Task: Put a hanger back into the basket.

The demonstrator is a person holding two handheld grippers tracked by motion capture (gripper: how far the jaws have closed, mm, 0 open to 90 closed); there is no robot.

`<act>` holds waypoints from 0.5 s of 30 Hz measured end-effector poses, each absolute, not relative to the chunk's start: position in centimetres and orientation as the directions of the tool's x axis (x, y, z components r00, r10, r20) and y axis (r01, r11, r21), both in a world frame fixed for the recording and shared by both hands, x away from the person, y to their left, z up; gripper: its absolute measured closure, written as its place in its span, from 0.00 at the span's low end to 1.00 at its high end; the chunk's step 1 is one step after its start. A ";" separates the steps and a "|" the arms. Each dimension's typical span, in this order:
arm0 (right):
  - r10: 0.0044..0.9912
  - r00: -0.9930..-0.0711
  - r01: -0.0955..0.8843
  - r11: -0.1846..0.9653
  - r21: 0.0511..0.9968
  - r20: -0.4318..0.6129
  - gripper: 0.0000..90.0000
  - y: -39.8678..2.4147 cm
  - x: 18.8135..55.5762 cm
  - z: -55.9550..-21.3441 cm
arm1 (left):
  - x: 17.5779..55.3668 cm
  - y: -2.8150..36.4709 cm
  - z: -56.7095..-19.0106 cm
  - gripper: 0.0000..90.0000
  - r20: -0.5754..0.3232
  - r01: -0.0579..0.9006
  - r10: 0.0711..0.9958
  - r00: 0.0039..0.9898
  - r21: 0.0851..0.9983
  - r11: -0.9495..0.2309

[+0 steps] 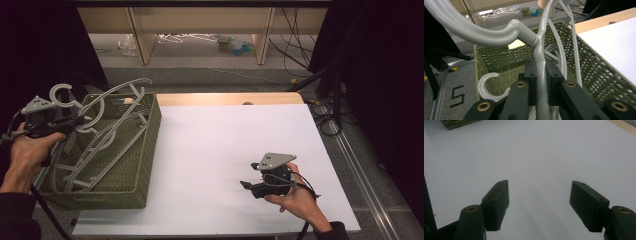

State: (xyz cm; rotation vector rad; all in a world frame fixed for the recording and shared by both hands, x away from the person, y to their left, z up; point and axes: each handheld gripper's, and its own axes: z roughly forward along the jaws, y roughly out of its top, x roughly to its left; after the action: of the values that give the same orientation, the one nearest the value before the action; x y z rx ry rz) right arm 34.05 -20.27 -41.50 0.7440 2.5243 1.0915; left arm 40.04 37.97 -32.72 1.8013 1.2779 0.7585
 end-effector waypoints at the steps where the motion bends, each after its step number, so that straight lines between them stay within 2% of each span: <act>1: 0.563 -0.824 0.341 0.579 0.740 -0.061 0.36 -20.3 34.1 -41.5 | 40.1 38.1 -32.8 0.90 0.033 0.476 0.949 0.313 0.859 -0.187; 9: 0.562 -0.825 0.343 0.579 0.739 -0.057 0.36 -20.3 34.0 -41.5 | 41.0 38.5 -33.8 0.90 0.118 0.477 0.935 0.335 0.834 -0.276; 15: 0.566 -0.822 0.344 0.576 0.741 -0.058 0.37 -20.4 34.1 -41.4 | 40.8 38.4 -35.2 0.90 0.134 0.483 0.925 0.355 0.821 -0.305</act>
State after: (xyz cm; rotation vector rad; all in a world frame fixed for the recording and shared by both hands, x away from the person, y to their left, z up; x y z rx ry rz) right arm 34.10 -20.42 -41.44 0.7481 2.5216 1.0939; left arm 40.84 38.45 -35.24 1.9263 1.2242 0.8124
